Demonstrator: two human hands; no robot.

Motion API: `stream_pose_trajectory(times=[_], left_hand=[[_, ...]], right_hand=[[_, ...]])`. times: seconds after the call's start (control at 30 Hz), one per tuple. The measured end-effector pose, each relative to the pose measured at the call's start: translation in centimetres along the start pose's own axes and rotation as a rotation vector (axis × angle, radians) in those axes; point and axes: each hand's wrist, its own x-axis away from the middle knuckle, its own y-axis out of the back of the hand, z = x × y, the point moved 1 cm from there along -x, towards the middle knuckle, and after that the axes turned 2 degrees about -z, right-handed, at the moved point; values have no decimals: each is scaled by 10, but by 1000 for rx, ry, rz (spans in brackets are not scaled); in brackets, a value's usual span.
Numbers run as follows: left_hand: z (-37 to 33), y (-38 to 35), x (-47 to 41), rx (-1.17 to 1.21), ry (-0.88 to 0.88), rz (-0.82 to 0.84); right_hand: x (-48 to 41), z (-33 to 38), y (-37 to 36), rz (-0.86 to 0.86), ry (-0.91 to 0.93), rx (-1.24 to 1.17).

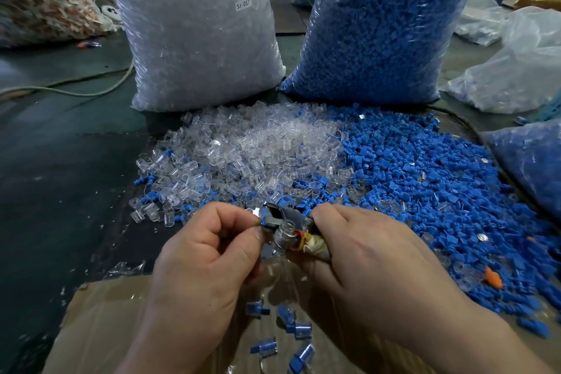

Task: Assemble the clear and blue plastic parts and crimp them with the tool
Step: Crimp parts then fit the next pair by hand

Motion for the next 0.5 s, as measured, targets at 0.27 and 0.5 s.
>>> stream_pose_trajectory(times=[0.27, 0.5], left_hand=[[0, -1, 0, 25, -10, 7], [-1, 1, 0, 28, 1, 17]], right_hand=[[4, -6, -2, -7, 2, 40], [2, -3, -3, -13, -33, 12]])
